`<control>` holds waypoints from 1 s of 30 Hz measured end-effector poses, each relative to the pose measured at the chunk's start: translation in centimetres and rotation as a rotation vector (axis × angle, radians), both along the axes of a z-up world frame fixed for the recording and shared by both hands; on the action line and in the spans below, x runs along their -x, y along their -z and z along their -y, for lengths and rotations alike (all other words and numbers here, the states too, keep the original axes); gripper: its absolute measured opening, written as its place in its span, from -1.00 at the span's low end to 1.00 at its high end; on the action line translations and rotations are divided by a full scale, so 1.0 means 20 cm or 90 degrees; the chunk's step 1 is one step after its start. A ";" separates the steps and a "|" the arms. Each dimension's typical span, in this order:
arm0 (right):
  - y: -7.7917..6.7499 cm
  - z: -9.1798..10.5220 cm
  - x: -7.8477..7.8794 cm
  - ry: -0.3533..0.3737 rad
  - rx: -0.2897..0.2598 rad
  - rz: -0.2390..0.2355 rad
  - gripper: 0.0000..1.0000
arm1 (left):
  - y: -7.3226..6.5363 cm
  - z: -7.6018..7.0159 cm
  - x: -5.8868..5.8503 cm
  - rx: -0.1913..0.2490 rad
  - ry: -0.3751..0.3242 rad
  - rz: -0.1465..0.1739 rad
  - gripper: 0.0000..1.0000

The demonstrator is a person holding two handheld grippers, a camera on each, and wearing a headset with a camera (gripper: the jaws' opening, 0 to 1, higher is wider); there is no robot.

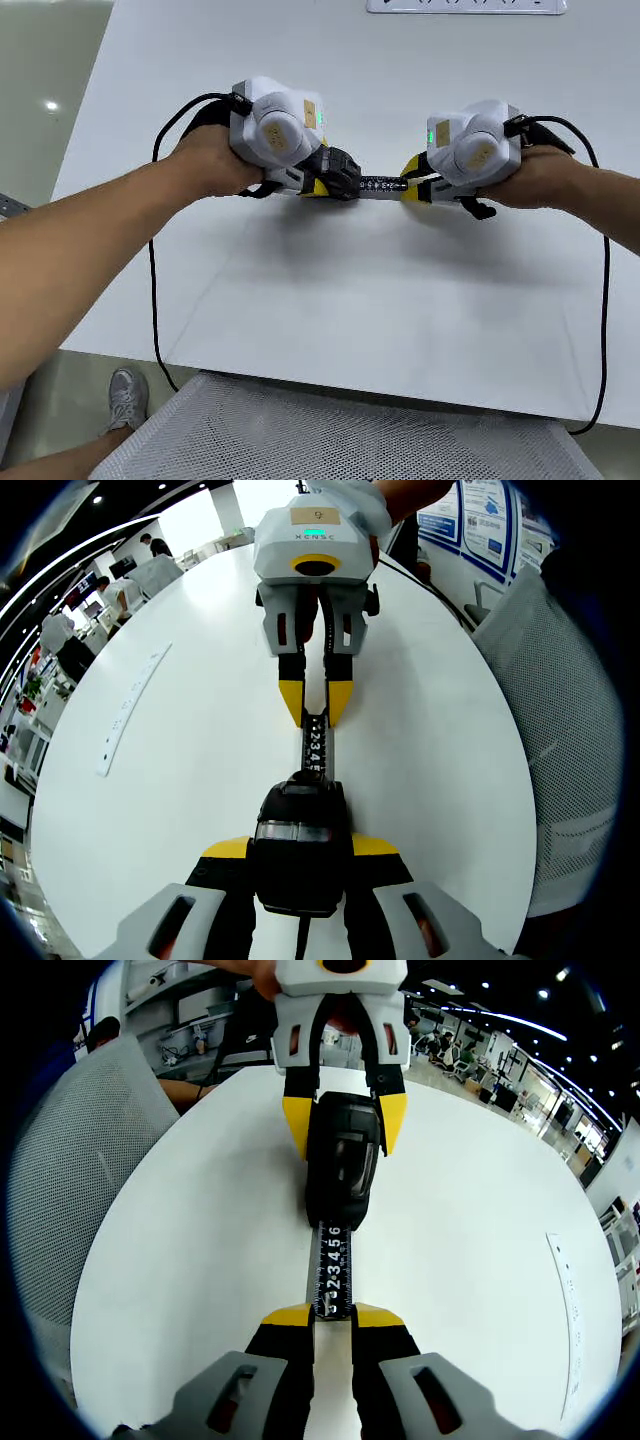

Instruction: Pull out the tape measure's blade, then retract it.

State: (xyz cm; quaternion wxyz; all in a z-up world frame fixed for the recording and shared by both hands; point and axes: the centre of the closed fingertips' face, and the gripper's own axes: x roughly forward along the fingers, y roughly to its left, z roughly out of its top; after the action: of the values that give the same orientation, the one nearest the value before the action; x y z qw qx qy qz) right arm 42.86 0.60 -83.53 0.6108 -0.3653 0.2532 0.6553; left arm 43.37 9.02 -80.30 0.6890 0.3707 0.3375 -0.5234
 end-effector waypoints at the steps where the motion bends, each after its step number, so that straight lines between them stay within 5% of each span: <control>1: 0.00 0.01 0.00 0.000 0.000 0.000 -0.83 | 0.00 0.00 0.00 0.000 0.000 0.000 -0.40; 30: 0.01 0.22 -0.02 0.034 0.014 -0.012 -0.83 | 0.02 0.00 -0.01 0.000 0.000 -0.001 -0.40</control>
State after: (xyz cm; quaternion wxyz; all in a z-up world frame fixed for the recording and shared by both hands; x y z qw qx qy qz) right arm 43.30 -3.89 -83.74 0.6214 -0.3588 0.2761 0.6394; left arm 43.66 9.05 -80.63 0.6886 0.3702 0.3380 -0.5240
